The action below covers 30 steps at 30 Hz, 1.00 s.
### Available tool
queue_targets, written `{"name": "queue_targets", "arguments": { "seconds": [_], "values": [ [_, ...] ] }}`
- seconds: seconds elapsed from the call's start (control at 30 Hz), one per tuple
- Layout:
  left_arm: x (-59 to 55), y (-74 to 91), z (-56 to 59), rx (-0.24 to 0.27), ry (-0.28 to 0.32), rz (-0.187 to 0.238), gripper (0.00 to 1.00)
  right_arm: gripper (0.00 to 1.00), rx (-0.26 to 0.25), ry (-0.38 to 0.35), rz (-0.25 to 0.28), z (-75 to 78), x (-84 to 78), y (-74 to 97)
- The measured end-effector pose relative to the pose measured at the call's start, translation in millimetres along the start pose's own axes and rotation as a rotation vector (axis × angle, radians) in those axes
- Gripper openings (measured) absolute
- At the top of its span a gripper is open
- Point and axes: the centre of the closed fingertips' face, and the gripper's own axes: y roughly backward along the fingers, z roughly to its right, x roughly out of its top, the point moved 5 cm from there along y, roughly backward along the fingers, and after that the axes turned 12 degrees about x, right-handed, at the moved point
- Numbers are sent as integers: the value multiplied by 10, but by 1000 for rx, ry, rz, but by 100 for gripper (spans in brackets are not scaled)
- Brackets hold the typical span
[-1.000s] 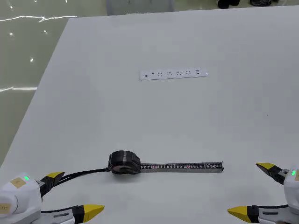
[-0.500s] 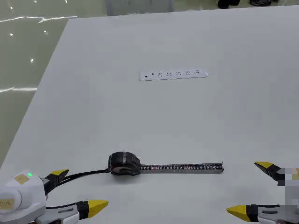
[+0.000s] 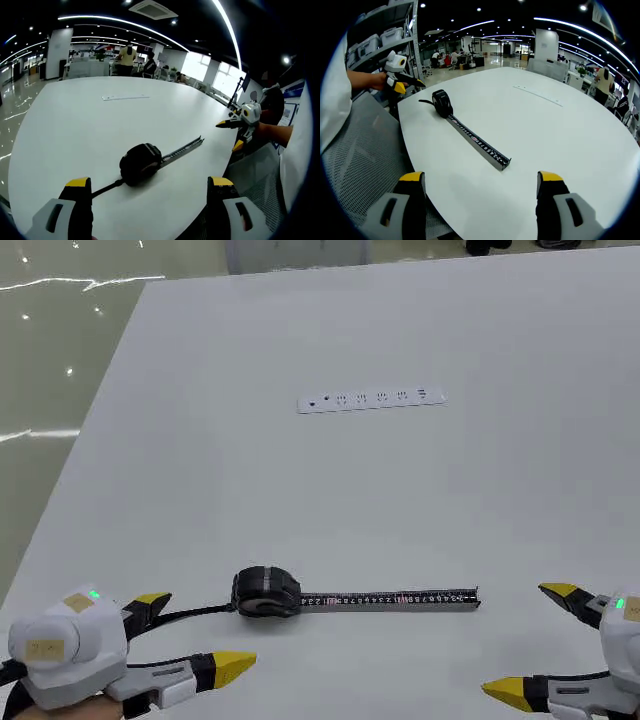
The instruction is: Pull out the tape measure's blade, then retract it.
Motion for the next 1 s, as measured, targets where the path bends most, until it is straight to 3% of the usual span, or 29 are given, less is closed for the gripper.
{"name": "queue_targets", "arguments": {
  "seconds": [0.73,1.0],
  "values": [
    [103,-318,162,-1,35,-57,92,92,10,5,11,69,-4,-43],
    [92,-443,232,-3,40,-75,91,92,15,4,9,78,-5,-53]
  ]
}}
